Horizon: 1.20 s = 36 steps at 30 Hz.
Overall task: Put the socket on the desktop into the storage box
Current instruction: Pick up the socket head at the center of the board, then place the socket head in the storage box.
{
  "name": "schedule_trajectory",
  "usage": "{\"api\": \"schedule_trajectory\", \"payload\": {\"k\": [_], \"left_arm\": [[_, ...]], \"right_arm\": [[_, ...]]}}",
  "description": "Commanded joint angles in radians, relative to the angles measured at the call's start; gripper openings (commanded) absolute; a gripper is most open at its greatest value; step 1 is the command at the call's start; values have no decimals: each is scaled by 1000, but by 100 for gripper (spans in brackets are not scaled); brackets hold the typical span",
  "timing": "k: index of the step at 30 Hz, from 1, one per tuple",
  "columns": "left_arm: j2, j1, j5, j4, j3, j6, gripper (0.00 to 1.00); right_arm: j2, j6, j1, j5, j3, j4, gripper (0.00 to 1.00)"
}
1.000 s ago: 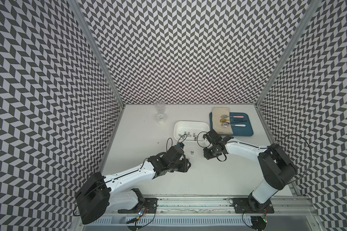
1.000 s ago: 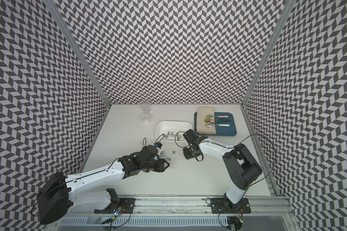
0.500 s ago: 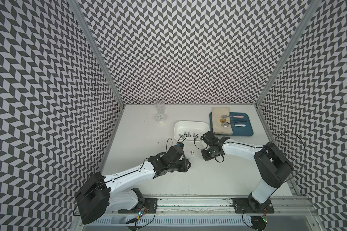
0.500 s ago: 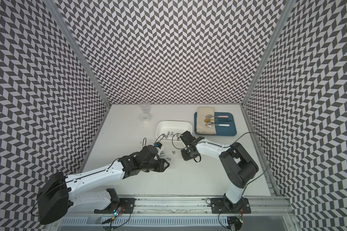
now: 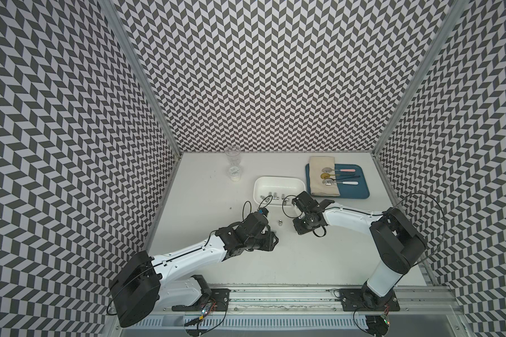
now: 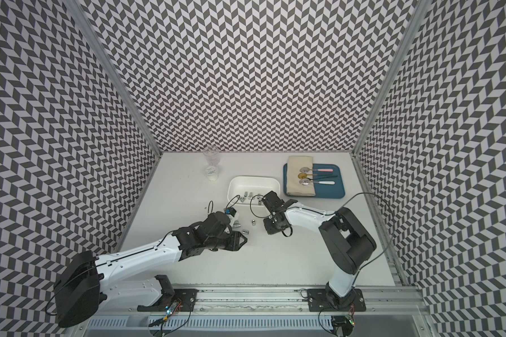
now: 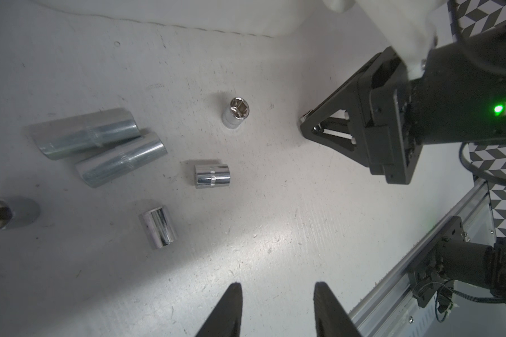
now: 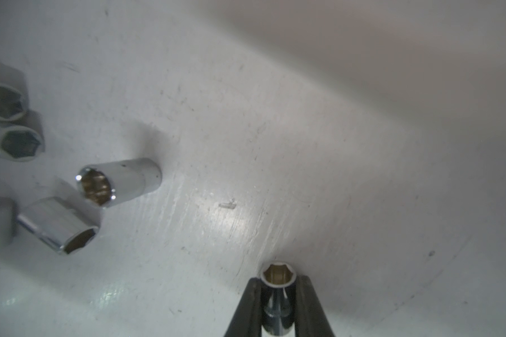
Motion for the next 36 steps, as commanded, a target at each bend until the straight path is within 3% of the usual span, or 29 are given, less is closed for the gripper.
{"api": "schedule_trajectory", "payload": {"k": [1,17,36], "left_arm": [[-31,20,-12,3,-1,-6,44],[-157,275,62,-37,-31,22,44],[-156,512,185,-12,-9,75,44]], "right_arm": [[-44,-4,9,3,38,-15,18],[-49,2,6,-17,264,-77,18],[260,2,-67,-19,636,-119,18]]}}
